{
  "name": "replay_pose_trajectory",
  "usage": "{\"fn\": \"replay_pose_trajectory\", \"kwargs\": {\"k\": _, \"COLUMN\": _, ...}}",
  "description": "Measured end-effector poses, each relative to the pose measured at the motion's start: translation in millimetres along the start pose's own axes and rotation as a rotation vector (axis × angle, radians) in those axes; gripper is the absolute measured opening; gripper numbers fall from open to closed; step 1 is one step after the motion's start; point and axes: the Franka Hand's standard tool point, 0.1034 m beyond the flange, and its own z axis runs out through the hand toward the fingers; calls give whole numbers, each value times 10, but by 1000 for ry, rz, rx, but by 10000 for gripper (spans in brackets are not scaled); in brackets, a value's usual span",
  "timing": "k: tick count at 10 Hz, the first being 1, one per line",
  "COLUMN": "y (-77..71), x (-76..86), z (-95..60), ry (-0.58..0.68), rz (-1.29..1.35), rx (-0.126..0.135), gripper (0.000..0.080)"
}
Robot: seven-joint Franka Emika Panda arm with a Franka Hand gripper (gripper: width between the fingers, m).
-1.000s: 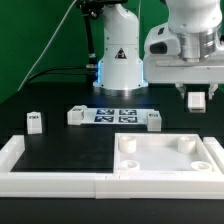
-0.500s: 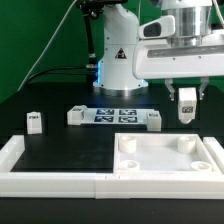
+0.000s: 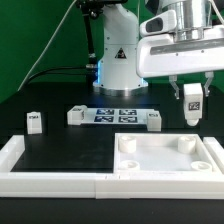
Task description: Assemble one leg
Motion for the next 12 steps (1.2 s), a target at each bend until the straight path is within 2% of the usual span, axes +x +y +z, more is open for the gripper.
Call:
{"fn": "replay_pose_trajectory", "kwargs": {"k": 4, "y": 166, "x": 690, "z": 73, "ry": 7, "rz": -146, "rx": -15, "gripper": 290}}
{"fn": "replay_pose_trajectory", "kwargs": {"k": 8, "y": 146, "x": 1205, "z": 173, "ry": 47, "rz": -159, "rx": -10, "gripper": 290}}
{"fn": "replay_pose_trajectory", "kwargs": {"k": 10, "y": 142, "x": 1182, "z": 185, "ry": 48, "rz": -161, "rx": -10, "gripper": 290}}
{"fn": "replay_pose_trajectory", "kwargs": {"k": 11, "y": 146, "x": 1229, "z": 170, "ry": 124, "rz": -163, "rx": -8, "gripper": 290}}
{"fn": "replay_pose_trajectory", "kwargs": {"k": 12, "y": 154, "x": 1181, "z": 195, "ry": 105, "rz": -163, "rx": -10, "gripper": 290}}
